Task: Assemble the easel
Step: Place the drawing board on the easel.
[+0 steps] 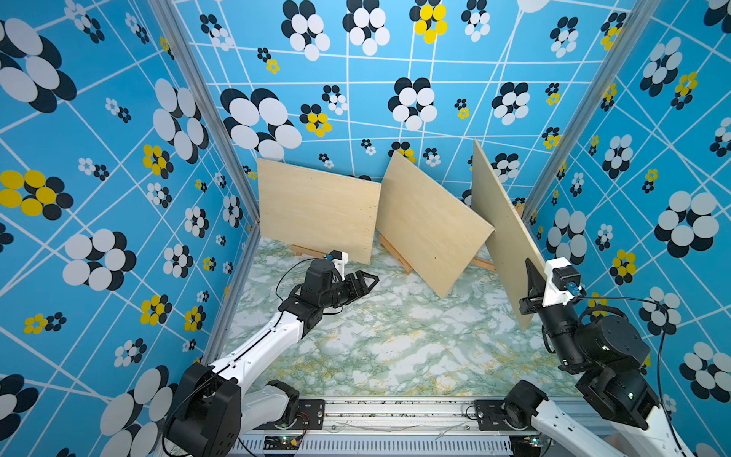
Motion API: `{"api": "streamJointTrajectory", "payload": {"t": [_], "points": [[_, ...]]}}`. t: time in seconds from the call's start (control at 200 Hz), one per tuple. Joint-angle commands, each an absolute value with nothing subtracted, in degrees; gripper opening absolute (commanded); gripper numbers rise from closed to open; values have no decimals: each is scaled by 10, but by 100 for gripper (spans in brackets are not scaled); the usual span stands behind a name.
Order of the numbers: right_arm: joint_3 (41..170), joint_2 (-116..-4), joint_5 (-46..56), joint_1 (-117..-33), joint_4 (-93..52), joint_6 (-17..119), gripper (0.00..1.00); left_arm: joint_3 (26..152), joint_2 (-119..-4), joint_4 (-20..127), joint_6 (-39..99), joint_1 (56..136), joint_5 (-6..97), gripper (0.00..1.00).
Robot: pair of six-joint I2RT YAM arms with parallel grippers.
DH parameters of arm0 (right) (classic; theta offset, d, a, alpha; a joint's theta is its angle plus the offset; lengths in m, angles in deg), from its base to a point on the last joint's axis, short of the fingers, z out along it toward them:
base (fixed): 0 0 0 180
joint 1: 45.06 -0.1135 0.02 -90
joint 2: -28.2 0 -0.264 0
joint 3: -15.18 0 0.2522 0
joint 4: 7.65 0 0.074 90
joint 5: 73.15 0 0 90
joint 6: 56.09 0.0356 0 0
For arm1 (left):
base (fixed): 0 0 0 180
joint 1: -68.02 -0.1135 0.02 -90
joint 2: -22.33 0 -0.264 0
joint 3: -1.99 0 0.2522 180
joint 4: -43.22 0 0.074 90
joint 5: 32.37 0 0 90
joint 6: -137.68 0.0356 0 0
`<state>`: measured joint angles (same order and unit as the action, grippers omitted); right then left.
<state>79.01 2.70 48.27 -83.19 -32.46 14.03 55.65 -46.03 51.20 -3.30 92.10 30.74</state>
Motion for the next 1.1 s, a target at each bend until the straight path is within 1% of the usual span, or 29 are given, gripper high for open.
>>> {"api": "streamJointTrajectory", "payload": {"t": [0.0, 0.18, 0.305, 0.555, 0.695, 0.91, 1.094], "points": [[809, 33, 473, -836, -173, 140, 0, 546, -455, 496, -20, 913, 295, 76], [797, 18, 512, -829, -156, 117, 0, 540, -455, 495, -15, 906, 288, 76], [807, 2, 500, -802, -160, 119, 0, 536, -456, 495, -11, 904, 287, 76], [829, -34, 387, -681, -196, 213, 0, 532, -457, 493, -7, 902, 285, 75], [825, -46, 337, -630, -190, 256, 0, 528, -452, 499, -2, 901, 287, 75], [823, -62, 287, -595, -164, 275, 0, 526, -463, 490, 0, 901, 287, 75], [847, -94, 240, -572, -173, 273, 0, 524, -472, 479, -3, 902, 288, 75]]}}
